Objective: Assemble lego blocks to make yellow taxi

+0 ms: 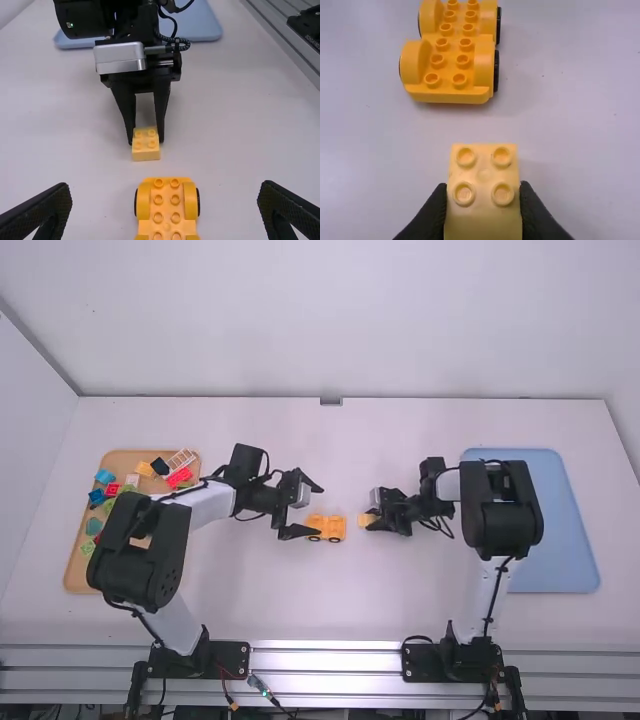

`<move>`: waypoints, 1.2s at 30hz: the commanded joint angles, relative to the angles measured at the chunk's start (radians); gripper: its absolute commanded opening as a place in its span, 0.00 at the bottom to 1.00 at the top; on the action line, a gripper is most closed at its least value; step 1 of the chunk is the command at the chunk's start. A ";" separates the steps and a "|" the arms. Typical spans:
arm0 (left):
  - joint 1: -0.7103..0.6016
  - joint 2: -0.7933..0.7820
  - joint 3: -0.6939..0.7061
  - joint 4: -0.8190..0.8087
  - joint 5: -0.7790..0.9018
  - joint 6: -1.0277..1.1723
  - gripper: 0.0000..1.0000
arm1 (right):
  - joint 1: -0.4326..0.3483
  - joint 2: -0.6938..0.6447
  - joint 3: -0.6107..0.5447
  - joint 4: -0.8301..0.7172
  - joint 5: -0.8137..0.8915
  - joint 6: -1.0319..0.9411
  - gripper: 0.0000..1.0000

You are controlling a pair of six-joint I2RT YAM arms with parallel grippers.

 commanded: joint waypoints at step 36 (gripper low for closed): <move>-0.068 0.240 -0.093 0.311 -0.173 -0.077 0.81 | 0.246 -0.327 -0.238 0.396 0.065 0.574 0.04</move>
